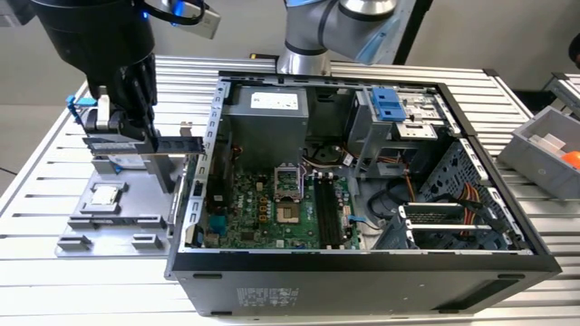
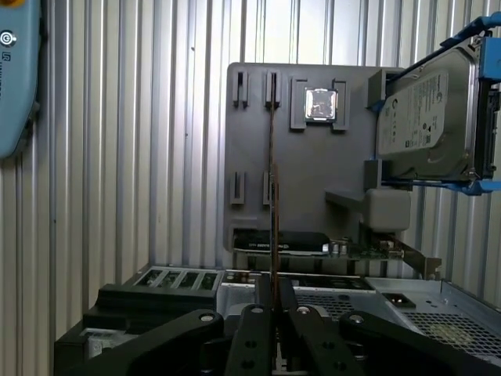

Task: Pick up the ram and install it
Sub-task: 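Pick up the ram and move it above insertion slot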

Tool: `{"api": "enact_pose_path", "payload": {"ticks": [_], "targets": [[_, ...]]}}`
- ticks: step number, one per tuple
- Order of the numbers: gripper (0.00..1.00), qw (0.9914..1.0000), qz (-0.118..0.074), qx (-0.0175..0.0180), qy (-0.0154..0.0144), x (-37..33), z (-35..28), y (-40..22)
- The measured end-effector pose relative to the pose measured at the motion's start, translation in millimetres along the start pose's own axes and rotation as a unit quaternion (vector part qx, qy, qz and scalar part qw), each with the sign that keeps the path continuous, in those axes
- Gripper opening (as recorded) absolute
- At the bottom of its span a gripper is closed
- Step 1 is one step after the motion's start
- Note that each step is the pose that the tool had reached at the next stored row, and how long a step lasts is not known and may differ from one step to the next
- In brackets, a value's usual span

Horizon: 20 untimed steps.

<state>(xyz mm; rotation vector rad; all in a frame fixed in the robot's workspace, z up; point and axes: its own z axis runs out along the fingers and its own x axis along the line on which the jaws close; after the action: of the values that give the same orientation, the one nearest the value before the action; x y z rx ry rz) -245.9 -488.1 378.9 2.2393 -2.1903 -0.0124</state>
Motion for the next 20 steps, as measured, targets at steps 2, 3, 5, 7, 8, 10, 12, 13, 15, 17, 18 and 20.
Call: {"api": "enact_pose_path", "payload": {"ticks": [2, 3, 5, 7, 8, 10, 12, 13, 15, 17, 18, 20], "targets": [[0.0, 1.0, 0.0, 0.0, 0.0, 0.0, 0.0, -2.5], [0.0, 1.0, 0.0, 0.0, 0.0, 0.1, 0.0, -3.9], [0.0, 1.0, 0.0, 0.0, 0.0, 0.1, -0.1, -6.7], [0.0, 1.0, 0.0, 0.0, 0.0, 0.2, -0.1, -9.4], [0.0, 1.0, 0.0, 0.0, 0.0, 0.2, -0.1, -10.7], [0.0, 1.0, 0.0, 0.0, 0.0, 0.3, -0.1, -13.3], [0.0, 1.0, 0.0, 0.0001, 0.0, 0.3, -0.1, -16.1], [0.0, 1.0, 0.0, 0.0, 0.0, 0.3, -0.2, -17.3], [0.0, 1.0, 0.0, 0.0, 0.0, 0.4, -0.2, -20.2], [0.0, 1.0, 0.0, 0.0, 0.0, 0.3, -0.3, -23.0], [0.0, 1.0, 0.0, 0.0001, -0.0001, 0.2, -0.2, -24.4], [0.0, 1.0, 0.0, 0.0, 0.0, -0.1, -0.3, -27.2]]}}
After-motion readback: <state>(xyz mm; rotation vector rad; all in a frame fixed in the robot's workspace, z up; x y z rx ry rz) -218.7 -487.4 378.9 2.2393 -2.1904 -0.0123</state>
